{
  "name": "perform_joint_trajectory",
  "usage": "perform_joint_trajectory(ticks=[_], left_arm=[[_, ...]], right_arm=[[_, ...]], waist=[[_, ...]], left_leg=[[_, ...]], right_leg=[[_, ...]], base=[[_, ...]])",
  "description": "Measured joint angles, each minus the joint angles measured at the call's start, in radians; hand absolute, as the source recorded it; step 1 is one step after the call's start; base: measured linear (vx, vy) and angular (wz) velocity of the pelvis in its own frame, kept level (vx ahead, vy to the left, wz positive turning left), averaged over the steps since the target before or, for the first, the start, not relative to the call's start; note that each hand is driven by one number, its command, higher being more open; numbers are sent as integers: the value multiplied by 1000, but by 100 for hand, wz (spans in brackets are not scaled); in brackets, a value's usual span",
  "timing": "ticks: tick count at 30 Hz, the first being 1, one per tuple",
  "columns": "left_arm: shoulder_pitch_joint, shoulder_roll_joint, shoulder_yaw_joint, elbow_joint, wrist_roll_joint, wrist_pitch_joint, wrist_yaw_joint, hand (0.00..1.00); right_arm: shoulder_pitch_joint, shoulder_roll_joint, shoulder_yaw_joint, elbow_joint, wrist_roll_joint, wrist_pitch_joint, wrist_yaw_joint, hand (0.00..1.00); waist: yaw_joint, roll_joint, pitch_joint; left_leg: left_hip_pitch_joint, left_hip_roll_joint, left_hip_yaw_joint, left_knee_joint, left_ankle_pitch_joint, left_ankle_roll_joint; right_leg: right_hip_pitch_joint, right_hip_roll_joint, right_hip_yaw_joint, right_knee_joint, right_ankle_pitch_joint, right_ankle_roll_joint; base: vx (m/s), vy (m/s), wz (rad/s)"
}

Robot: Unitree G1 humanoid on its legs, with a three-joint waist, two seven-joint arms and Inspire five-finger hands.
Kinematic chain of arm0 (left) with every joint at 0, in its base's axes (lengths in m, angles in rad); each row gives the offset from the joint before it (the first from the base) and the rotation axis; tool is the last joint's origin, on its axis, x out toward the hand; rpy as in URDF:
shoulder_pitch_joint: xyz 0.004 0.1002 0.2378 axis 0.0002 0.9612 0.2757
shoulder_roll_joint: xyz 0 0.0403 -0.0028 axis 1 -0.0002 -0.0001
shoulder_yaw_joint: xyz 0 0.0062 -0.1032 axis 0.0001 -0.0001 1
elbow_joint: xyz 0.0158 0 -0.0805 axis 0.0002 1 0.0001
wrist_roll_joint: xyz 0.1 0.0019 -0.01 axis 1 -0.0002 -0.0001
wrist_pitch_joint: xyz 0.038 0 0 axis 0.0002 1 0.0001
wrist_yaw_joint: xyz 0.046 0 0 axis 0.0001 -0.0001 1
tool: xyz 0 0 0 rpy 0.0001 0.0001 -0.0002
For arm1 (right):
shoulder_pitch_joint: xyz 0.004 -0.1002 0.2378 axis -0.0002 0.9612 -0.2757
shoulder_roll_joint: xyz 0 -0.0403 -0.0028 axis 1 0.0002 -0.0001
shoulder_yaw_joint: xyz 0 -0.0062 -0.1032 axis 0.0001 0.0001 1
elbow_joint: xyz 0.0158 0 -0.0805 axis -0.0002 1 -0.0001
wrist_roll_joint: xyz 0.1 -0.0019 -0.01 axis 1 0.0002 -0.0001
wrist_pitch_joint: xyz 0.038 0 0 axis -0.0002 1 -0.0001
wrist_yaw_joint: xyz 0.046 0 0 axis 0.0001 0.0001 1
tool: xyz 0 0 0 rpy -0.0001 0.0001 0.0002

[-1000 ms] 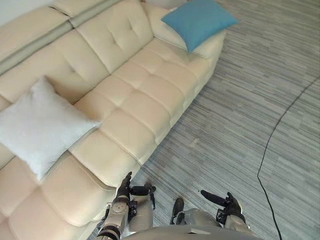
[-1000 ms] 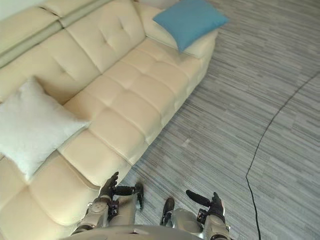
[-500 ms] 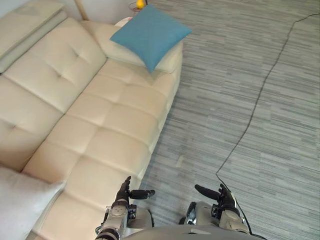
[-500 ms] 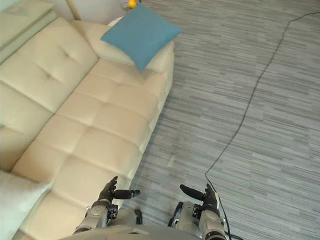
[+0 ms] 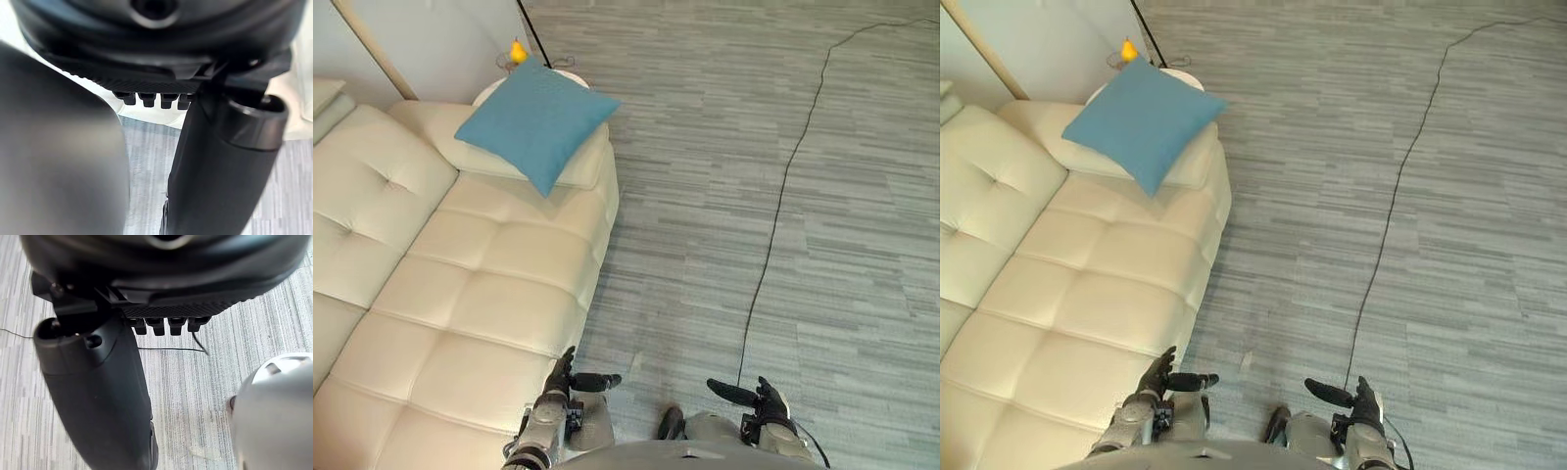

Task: Pick up cushions and gather them together orderly.

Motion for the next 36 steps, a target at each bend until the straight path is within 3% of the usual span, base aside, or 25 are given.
perform_joint_trajectory(ticks=[1, 4, 6, 7, 9, 10, 11, 13, 14, 15, 16, 17, 18, 19, 21, 23, 25, 26, 27, 28, 29, 32, 34, 35, 36], left_arm=[[-1, 4, -1, -12, 0, -1, 1, 100], [-10, -1, -2, -30, 2, -10, 3, 100], [-20, -1, -6, -32, 9, -11, 0, 100], [-22, -3, -12, -32, 8, -11, 0, 100], [-25, -7, -8, -34, 8, -12, 1, 100], [-28, -3, -10, -33, 8, -14, 4, 100], [-31, 4, -10, -29, 7, -16, 2, 100], [-36, 13, -10, -29, 9, -17, -6, 100], [-36, 24, -9, -29, 7, -17, -9, 100], [-35, 24, -9, -28, 8, -17, -9, 100], [-32, 26, -10, -24, 8, -17, -10, 100], [-32, 29, -14, -8, 8, -16, -10, 100], [-30, 34, -28, -2, 8, -9, -11, 100], [-29, 36, -34, 0, 7, -7, -10, 100], [-16, 37, -39, 3, 8, -2, -6, 100], [-5, 33, -41, 4, 7, 2, 1, 100], [0, 29, -39, 4, 7, 2, 5, 100], [2, 28, -39, 4, 7, 2, 5, 100], [12, 33, -36, 5, 5, 2, 3, 100], [6, 38, -36, 15, 6, 2, 3, 100], [5, 23, -35, 20, 5, 3, 4, 100], [5, 15, -40, 33, 8, 0, -8, 100], [4, 0, -30, 28, 9, 1, -17, 100], [3, 0, -21, 17, 9, 1, -21, 100], [6, 0, -9, 3, 9, 0, -22, 100]], right_arm=[[0, 2, 0, 0, 0, 1, 0, 100], [-11, 8, -13, -1, 3, 4, -1, 100], [-18, 17, -20, 0, 4, 9, -2, 100], [-24, 17, -19, 1, 4, 8, -2, 100], [-24, 19, -16, 2, 4, 9, -3, 100], [-24, 20, -10, 8, 4, 8, -4, 100], [-31, 23, -7, 21, 4, 7, -3, 100], [-33, 31, -2, 22, 3, 7, -2, 100], [-26, 31, -2, 19, 2, 7, -2, 100], [-24, 29, -2, 19, 2, 7, -2, 100], [-23, 29, -2, 19, 0, 7, 1, 100], [-23, 30, -1, 18, -16, 5, 6, 100], [-23, 30, 3, 17, -22, 6, 11, 100], [-23, 29, 3, 18, -27, 6, 12, 100], [-17, 25, 20, 8, -37, 12, 21, 100], [-19, 20, 20, -22, -37, 6, 22, 100], [-27, 19, 21, -24, -37, -1, 22, 100], [-32, 16, 21, -26, -37, -4, 23, 100], [-29, 16, 29, -21, -37, -5, 21, 100], [-27, 14, 28, -21, -32, -5, 25, 100], [-34, 6, 30, -17, -36, -5, 24, 100], [-28, -4, 24, -16, -35, -8, 25, 100], [-3, -7, 7, -23, -33, -9, 22, 100], [9, -8, 9, -25, -33, -9, 21, 100], [20, -9, 11, -26, -33, -9, 21, 100]], waist=[[0, -3, 4], [6, -6, 8], [13, -14, 17], [26, -13, 22], [45, -12, 25], [54, -19, 25], [53, -37, 27], [48, -67, 18], [52, -78, 13], [53, -80, 10], [50, -83, 5], [42, -94, -1], [32, -100, 1], [31, -99, 1], [23, -90, 3], [14, -71, 10], [6, -63, 12], [-1, -61, 10], [-2, -74, 5], [-5, -69, 9], [3, -43, 2], [-4, -30, -6], [-14, -7, -14], [-14, -3, -10], [-7, -4, -8]], left_leg=[[-47, -11, 7, 14, -26, 5], [-139, -72, 41, -192, -68, 8], [-142, -138, 36, -484, -46, 0], [-123, -183, 28, -797, 65, -2], [-111, -198, 33, -929, 191, -11], [-87, -209, 42, -933, 282, 13], [-79, -226, 39, -913, 302, 49], [-99, -253, 44, -840, 244, 81], [-109, -262, 57, -745, 165, 90], [-105, -264, 62, -713, 134, 94], [-83, -271, 71, -677, 84, 103], [-45, -290, 77, -664, 41, 119], [-1, -304, 75, -662, 3, 127], [16, -305, 72, -662, -8, 127], [123, -294, 64, -703, -34, 124], [223, -256, 60, -764, -33, 123], [251, -229, 60, -777, -35, 121], [265, -201, 56, -782, -48, 97], [282, -191, 44, -785, -76, 46], [293, -182, 29, -783, -95, 16], [296, -152, 10, -789, -102, 11], [318, -129, -27, -761, -93, 4], [207, -81, -83, -497, -64, -49], [135, -57, -92, -332, -25, -60], [79, -34, -83, -208, -24, -53]], right_leg=[[31, 0, -1, -21, -7, -3], [92, -1, 12, -89, 3, 18], [125, -8, 21, -131, 4, 36], [157, -10, 41, -169, -2, 59], [191, -12, 63, -192, -12, 85], [226, -17, 86, -218, -23, 110], [247, -33, 96, -230, -29, 121], [251, -63, 125, -217, -30, 126], [243, -91, 169, -134, -41, 144], [230, -104, 185, -74, -48, 156], [178, -132, 216, 93, -57, 175], [87, -185, 243, 343, -18, 251], [2, -231, 265, 563, 30, 296], [-26, -244, 262, 624, 24, 284], [-118, -266, 226, 744, -17, 213], [-174, -253, 148, 602, -50, 164], [-213, -238, 124, 457, -51, 161], [-247, -216, 125, 306, -35, 173], [-259, -188, 160, 118, 78, 177], [-253, -171, 167, 122, 130, 124], [-258, -142, 180, 151, 125, 117], [-246, -118, 189, 205, 22, 96], [-148, -85, 118, 135, -4, 79], [-89, -70, 85, 96, -7, 73], [-38, -55, 63, 63, -11, 67]], base=[[247, -72, 1], [238, 5, -9], [254, 76, -13], [380, 143, -23], [425, 152, -36], [441, 116, -38], [351, 73, -23], [392, 96, 5], [447, 139, 4], [628, 213, -11], [446, 154, -11], [529, 147, -6], [346, 51, 3], [494, 25, 1], [394, -13, -1], [385, -98, 8], [363, -175, 15], [344, -258, 27], [435, -332, 30], [365, -287, 2], [341, -302, -9], [269, -264, 0], [332, -323, 63], [244, -242, 77], [267, -244, 60]])
